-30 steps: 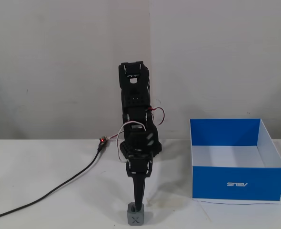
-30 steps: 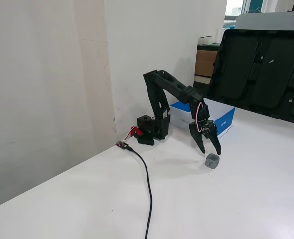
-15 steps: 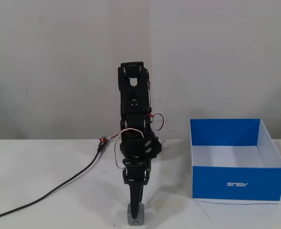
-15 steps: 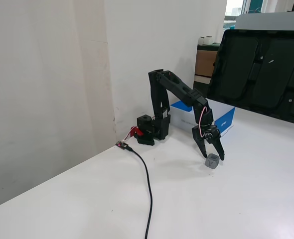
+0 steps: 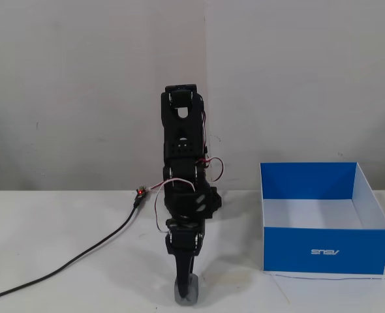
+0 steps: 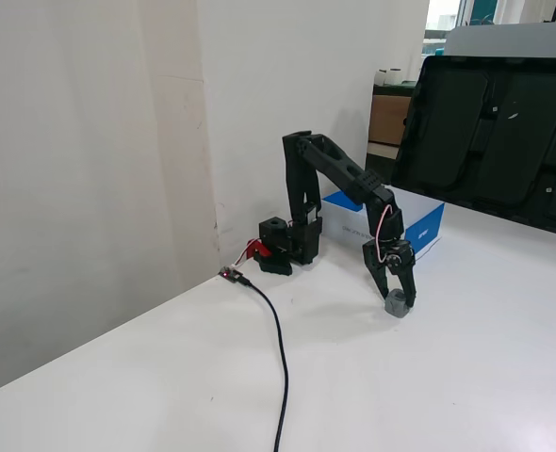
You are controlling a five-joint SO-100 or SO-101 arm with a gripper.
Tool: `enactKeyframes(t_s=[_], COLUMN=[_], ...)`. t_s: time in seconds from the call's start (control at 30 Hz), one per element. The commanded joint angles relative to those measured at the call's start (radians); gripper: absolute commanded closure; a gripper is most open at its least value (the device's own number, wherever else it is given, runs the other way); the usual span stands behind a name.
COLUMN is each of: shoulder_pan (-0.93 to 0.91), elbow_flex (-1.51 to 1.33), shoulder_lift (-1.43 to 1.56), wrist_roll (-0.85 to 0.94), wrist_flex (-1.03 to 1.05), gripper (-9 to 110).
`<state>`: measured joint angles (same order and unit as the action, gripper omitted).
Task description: Pick the gray block and keep it in the box.
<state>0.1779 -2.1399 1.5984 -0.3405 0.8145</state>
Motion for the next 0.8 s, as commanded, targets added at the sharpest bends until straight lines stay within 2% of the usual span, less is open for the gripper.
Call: enactKeyframes(t_s=[0.0,0.17,0.37,0.6,0.77], shoulder_pan=[0.002,-0.008,0.034,0.199,0.394], elbow_flex=[0.074,0.091,0.161,0.264,0.330], shoulder_lift=[0.005,0.032,0.176,0.382,0.485], wrist_roll=[-0.008,-0.005,0.005,0.008,0.018], wrist_flex=[-0.012,0.008,0.129,0.304,0.434], gripper=[91,92,92,92,92])
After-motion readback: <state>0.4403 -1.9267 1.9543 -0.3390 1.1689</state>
